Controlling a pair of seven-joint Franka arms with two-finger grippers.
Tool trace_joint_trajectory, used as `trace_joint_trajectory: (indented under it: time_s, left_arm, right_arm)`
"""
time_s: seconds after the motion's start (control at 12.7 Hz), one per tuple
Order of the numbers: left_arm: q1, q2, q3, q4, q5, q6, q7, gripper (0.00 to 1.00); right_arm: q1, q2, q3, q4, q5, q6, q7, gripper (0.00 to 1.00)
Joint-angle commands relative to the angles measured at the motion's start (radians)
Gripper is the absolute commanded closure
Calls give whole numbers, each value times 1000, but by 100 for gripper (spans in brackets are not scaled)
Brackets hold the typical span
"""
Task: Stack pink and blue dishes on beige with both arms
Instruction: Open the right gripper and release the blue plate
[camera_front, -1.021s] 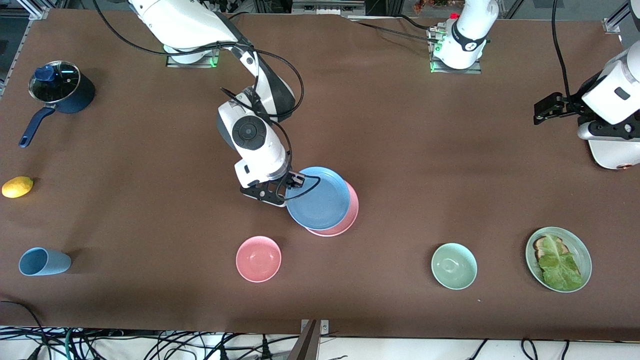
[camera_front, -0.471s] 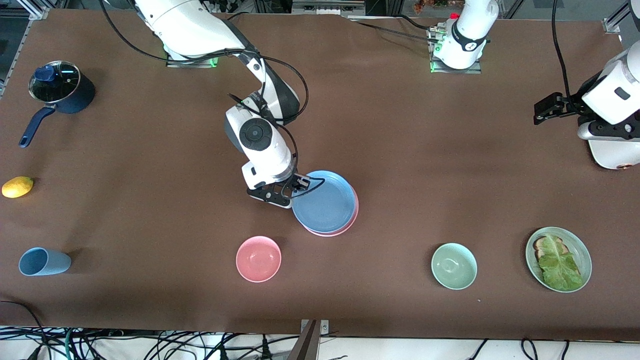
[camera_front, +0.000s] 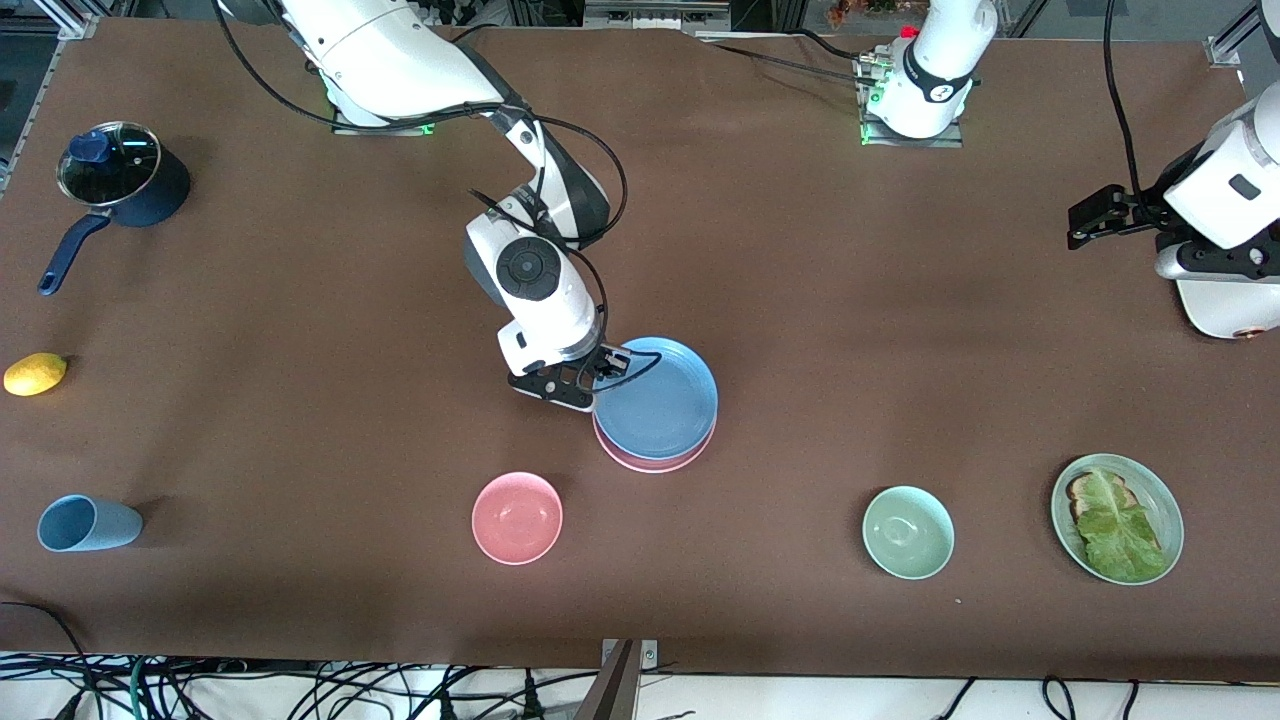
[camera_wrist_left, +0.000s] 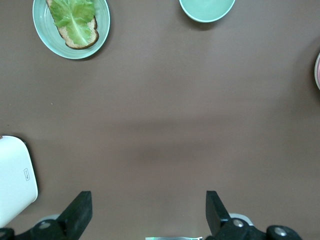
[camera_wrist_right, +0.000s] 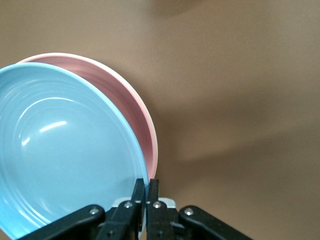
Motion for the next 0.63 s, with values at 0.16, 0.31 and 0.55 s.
trace_joint_trajectory:
  time_s: [0.16,0.31,0.55]
  left_arm:
    - [0,-12,2,1,-8,-9,-3,0]
    - [-2,-12,2,1,-8,-9,-3,0]
    - [-2,-12,2,1,-6,-9,-5,0]
  right_arm:
    - [12,17,-8,26,-21,-1,16,72]
    - [12,17,-8,26,-21,-1,14,59]
    - [0,-2,-14,28,-23,-15,-6,47]
